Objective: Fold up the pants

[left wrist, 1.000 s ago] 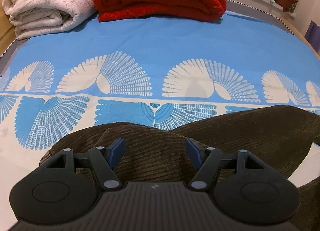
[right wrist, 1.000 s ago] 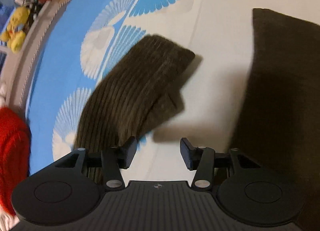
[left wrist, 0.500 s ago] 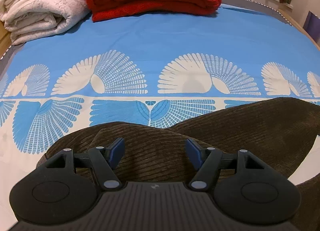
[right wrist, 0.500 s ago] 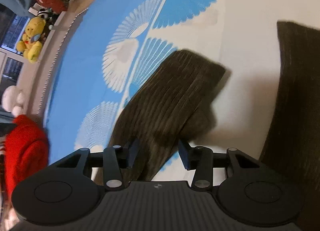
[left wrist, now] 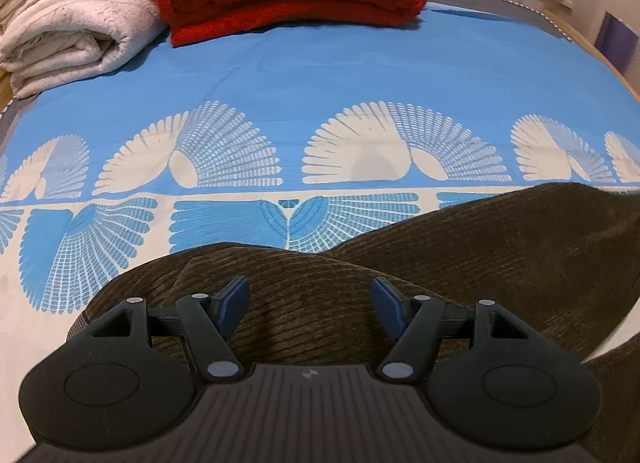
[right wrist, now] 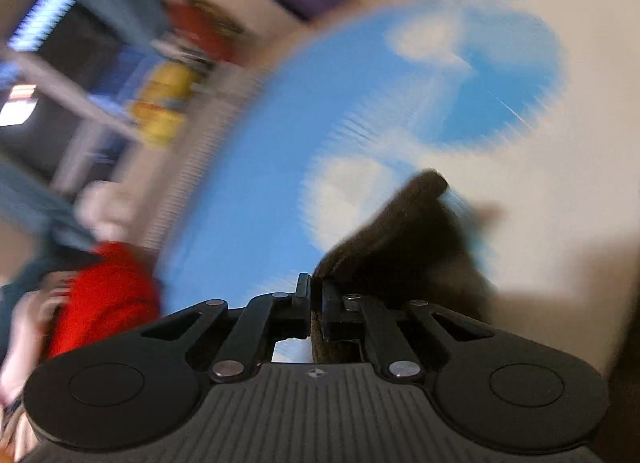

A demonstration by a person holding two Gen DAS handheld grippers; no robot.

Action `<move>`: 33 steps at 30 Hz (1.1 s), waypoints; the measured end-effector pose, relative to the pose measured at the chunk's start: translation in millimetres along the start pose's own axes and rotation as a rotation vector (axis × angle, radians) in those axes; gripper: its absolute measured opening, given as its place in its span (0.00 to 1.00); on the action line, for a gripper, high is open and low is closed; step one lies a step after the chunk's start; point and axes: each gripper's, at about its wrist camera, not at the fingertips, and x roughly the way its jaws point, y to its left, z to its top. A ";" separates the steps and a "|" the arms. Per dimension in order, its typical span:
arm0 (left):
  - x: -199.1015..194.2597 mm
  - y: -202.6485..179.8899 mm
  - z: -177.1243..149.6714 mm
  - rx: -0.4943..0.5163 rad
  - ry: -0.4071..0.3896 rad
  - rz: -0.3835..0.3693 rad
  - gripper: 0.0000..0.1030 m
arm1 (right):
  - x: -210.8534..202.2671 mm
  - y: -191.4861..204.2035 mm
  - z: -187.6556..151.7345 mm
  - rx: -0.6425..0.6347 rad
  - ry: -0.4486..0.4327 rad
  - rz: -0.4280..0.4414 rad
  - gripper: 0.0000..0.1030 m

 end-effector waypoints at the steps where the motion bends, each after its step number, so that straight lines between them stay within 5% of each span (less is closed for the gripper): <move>1: -0.2 0.0 -0.1 0.000 0.000 0.000 0.70 | -13.0 14.0 6.2 -0.047 -0.049 0.094 0.02; 3: -0.7 1.5 -0.1 -0.005 0.000 0.000 0.70 | -38.0 32.3 13.1 -0.127 -0.146 0.222 0.01; 5: -1.1 2.7 0.2 -0.007 0.001 -0.001 0.70 | -55.6 33.5 15.7 -0.163 -0.207 0.221 0.01; 7: -1.8 3.7 0.4 -0.007 0.000 -0.001 0.70 | -58.1 18.5 18.0 -0.127 -0.176 -0.001 0.01; 11: -2.6 5.7 1.8 -0.018 0.000 0.002 0.70 | -41.5 -51.1 7.7 0.051 0.066 -0.608 0.00; 13: -3.9 5.2 1.7 -0.020 -0.002 0.000 0.70 | -43.8 -73.2 8.6 0.126 0.092 -0.673 0.00; 17: -3.6 1.9 0.5 -0.011 0.001 0.000 0.70 | -45.6 -66.5 16.8 0.074 0.059 -0.559 0.04; 19: -3.3 0.4 -0.2 -0.008 0.003 0.001 0.70 | -35.2 -70.3 13.8 0.090 0.089 -0.498 0.25; 20: -3.2 -0.7 -0.4 -0.004 0.004 0.001 0.70 | -28.6 -73.0 13.4 0.106 0.103 -0.474 0.50; 21: -3.2 -1.3 -0.7 -0.001 0.004 0.002 0.70 | -20.3 -78.4 11.7 0.123 0.115 -0.442 0.63; 26: -2.9 2.0 -2.3 0.004 0.006 0.014 0.70 | 12.3 -92.5 -2.7 0.165 0.160 -0.414 0.55; 27: -2.8 3.7 -2.2 0.003 0.006 0.016 0.70 | 12.4 -91.5 -4.0 0.154 0.142 -0.416 0.31; 29: -2.9 7.2 -1.8 -0.001 0.007 0.021 0.70 | 12.6 -82.1 -0.5 0.147 0.104 -0.396 0.15; 31: -3.5 9.9 -1.6 -0.004 0.006 0.023 0.70 | 8.5 -62.8 4.1 0.124 0.052 -0.314 0.10; 33: -4.2 11.3 -1.2 -0.003 0.005 0.021 0.70 | -4.8 -18.6 11.4 0.003 -0.025 -0.095 0.08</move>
